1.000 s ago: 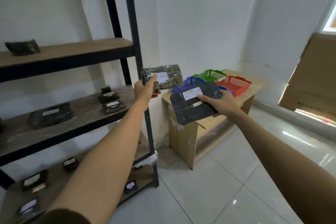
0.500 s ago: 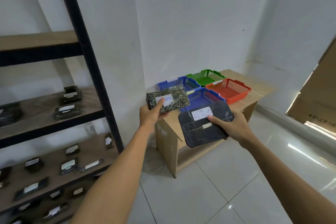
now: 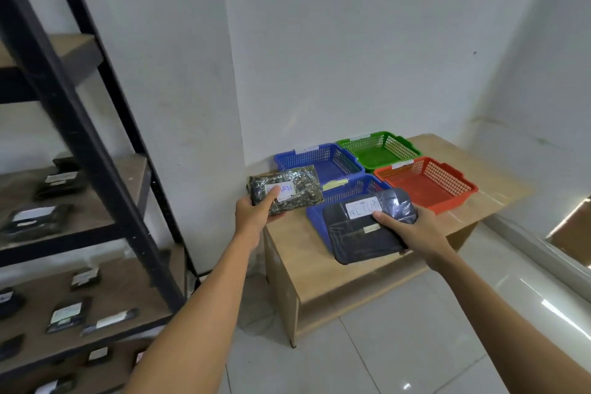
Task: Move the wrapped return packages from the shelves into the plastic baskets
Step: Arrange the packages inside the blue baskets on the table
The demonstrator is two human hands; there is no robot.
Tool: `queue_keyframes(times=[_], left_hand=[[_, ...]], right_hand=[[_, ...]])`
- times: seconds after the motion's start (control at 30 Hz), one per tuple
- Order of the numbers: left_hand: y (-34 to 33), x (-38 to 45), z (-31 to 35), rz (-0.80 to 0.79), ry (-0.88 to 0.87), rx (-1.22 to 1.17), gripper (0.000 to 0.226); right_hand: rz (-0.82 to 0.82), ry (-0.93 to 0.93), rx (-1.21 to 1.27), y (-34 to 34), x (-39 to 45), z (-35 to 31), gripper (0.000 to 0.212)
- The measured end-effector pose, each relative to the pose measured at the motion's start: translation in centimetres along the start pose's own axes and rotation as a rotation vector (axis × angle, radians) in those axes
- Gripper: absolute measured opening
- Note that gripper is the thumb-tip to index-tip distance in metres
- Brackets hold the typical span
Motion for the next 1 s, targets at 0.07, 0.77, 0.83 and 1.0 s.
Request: queue_keyframes(times=[0.07,0.77,0.83,1.0], left_hand=[[-1.9,3.8,-0.7,0.001,0.023,0.0,0.036],[-18.3,34.1,-9.1,0.151,0.271,0.125,0.019],[-20.2,36.1,-10.7,0.185,0.33,0.135,0.019],[-24.6,41.2,-15.8,0.216,0.466,0.066,0.027]], right_hand=[[-0.006,-0.034,-0.007,0.2,4.4,0.8,0.049],[-0.088,-0.295,0.16,0.1,39.5,12.9,0.053],[-0.12,-0.335,0.17,-0.2,42.5,14.0,0.049],[-0.171,-0.38,0.172,-0.5,48.4,16.8,0.048]])
Point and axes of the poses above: each hand's wrist, its own x-axis towards the middle knuckle, its own y-axis out of the back of the hand, z = x × y, the point moved 8 cm from there along x, towards the middle knuckle, and after that the axes turned 12 degrees about x, right-handed, at the moved point
